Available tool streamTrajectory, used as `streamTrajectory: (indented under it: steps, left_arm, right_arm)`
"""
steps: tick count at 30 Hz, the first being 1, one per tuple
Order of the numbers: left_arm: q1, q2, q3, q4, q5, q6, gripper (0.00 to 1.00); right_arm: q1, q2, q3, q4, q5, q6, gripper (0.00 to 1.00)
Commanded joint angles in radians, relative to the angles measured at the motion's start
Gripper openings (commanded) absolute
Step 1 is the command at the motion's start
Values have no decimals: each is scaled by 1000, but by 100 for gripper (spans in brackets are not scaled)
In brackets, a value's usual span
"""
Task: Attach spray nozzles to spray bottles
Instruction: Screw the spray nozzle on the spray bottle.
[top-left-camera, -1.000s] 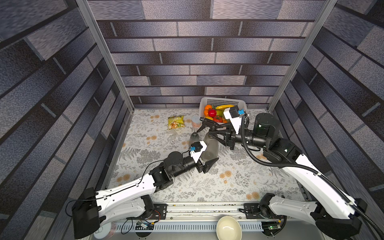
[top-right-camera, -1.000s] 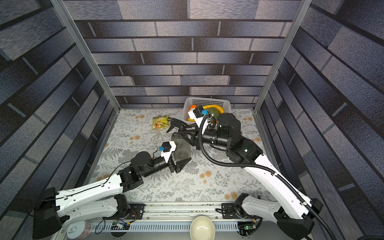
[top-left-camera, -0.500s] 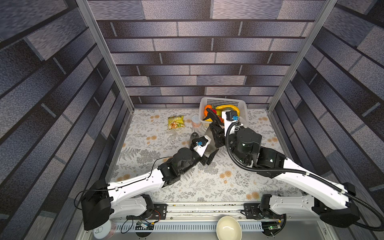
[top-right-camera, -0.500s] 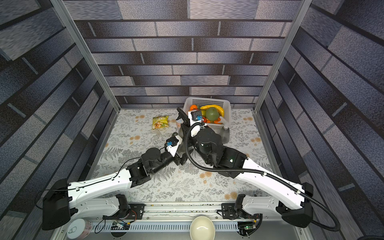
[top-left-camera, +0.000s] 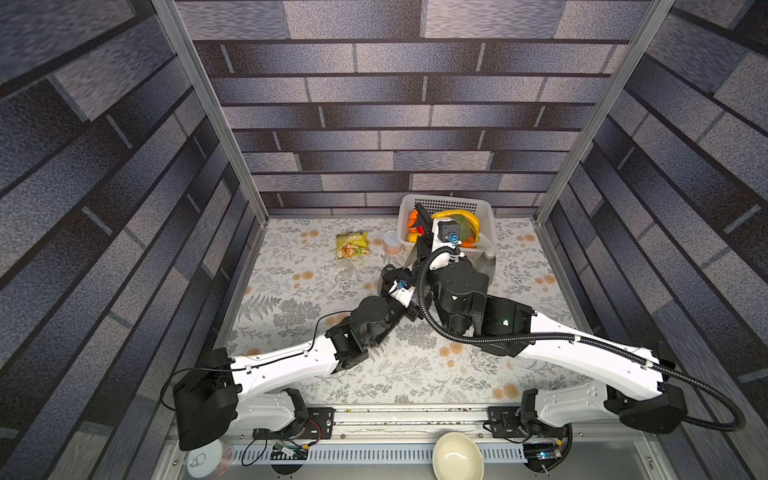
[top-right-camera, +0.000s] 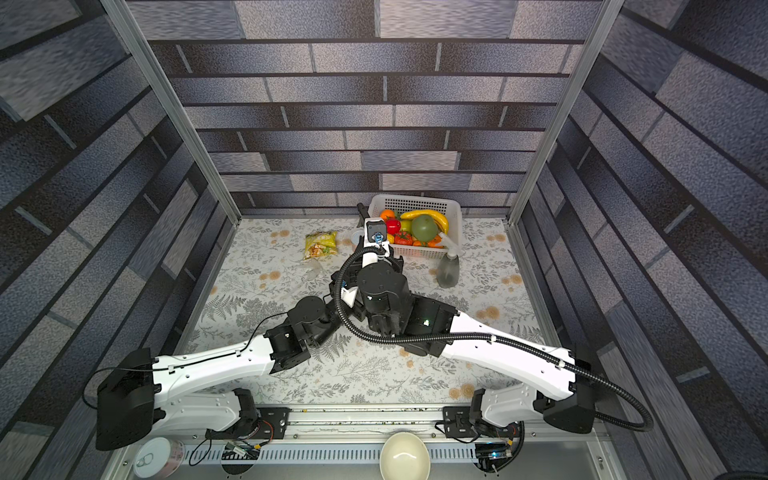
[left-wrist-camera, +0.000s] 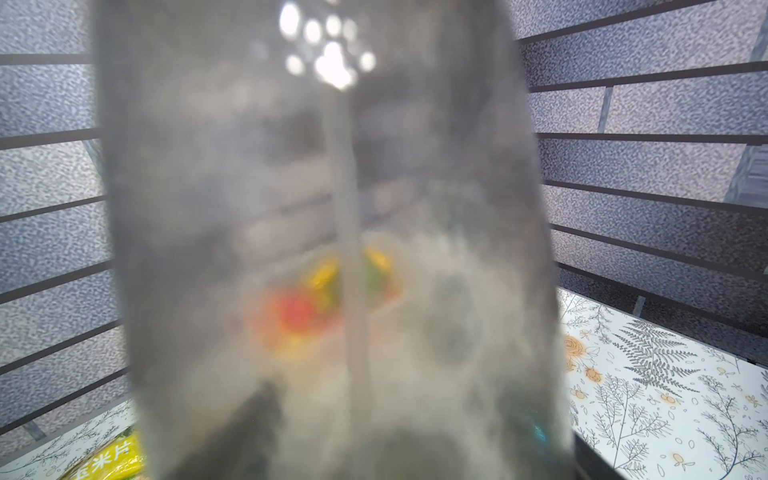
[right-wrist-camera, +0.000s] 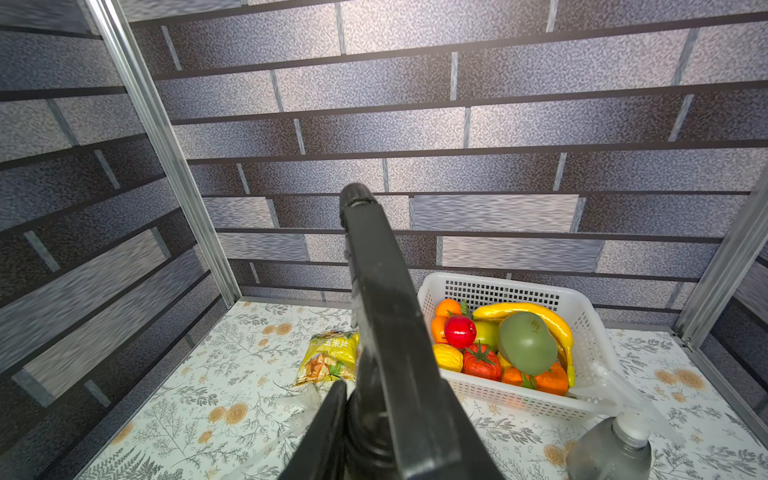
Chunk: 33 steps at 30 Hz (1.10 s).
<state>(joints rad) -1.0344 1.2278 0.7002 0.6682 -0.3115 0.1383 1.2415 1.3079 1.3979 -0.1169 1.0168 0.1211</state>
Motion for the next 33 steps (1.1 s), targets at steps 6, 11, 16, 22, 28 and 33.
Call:
streamTrajectory:
  steps: [6, 11, 16, 22, 28, 33]
  left_arm:
    - [-28, -122, -56, 43, 131, 34, 64]
    - [4, -175, -86, 28, 166, -21, 64]
    - [41, -229, -97, -25, 246, -67, 64]
    - [72, -275, -114, -67, 358, -136, 64]
    - [68, -284, -91, -130, 448, -160, 64]
    - [60, -284, -70, -164, 497, -172, 64]
  right_arm:
    - [8, -74, 56, -364, -284, 75, 61]
    - [7, -163, 39, -450, -422, 88, 72]
    - [5, -303, -19, -479, -534, 73, 74]
    - [-90, -413, -55, -442, -817, -59, 72]
    - [-357, -380, -26, -366, -1295, -70, 68]
    - [-443, -274, 64, -351, -1512, -69, 62]
